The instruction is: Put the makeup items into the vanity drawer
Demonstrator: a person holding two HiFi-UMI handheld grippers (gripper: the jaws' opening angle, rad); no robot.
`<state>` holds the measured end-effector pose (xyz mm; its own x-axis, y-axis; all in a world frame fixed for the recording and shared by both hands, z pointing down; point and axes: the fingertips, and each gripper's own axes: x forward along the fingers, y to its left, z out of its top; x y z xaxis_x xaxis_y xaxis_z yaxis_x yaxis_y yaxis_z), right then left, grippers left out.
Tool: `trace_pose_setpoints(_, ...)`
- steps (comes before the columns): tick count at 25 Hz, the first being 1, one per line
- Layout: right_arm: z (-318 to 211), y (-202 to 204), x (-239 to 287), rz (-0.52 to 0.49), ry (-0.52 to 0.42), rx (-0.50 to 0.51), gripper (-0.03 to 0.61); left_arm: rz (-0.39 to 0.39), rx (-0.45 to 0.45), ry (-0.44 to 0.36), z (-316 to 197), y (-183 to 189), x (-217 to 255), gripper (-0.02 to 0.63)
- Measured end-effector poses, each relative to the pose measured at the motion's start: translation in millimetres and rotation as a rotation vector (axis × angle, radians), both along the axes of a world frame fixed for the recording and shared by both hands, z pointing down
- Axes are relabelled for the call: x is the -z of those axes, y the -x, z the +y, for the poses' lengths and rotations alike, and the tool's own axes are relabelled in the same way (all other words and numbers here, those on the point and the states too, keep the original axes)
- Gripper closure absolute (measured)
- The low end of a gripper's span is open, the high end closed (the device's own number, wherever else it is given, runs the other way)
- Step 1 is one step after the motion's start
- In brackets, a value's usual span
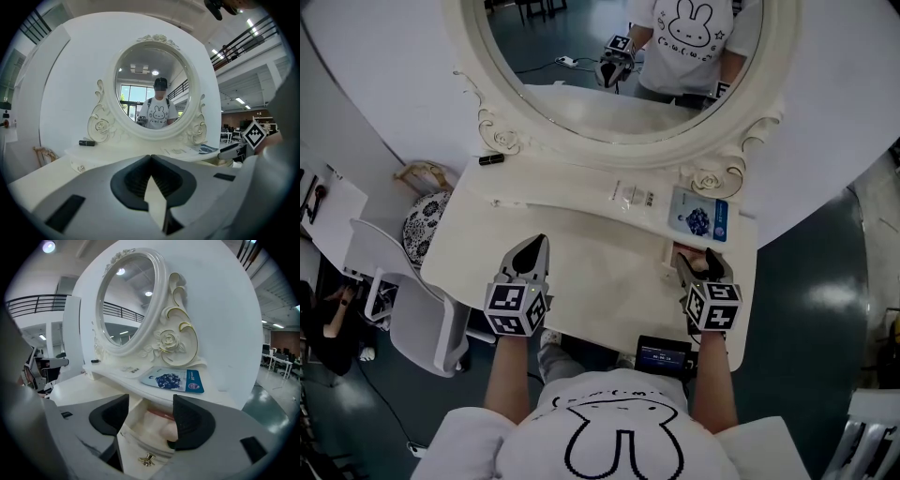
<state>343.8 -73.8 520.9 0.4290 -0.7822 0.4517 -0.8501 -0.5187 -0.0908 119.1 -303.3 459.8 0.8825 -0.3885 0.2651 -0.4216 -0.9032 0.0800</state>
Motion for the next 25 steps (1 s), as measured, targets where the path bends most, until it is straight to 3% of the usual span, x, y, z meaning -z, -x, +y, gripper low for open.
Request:
trace_pose_setpoints(10,17,2,39,0.078,-0.15,0.064,0.318,0.019,0.018,0.001,31,-3,2,0.583)
trace_pose_setpoints(11,21,1,43,0.089,-0.161,0.059,0.359,0.019,0.014,0.003,36,-3,1,0.583)
trace_pose_setpoints(13,28,2,53,0.123,-0.188,0.046,0.549,0.017,0.008,0.0,45,-2,2,0.583)
trace_pose_setpoints(17,34,17,66,0.148,-0.228,0.084,0.551,0.035,-0.01,-0.013,52,0,12,0.583)
trace_pose_setpoints(25,41,45,92,0.214,-0.262,0.024,0.552,0.063,-0.075,-0.026,49,12,23,0.583)
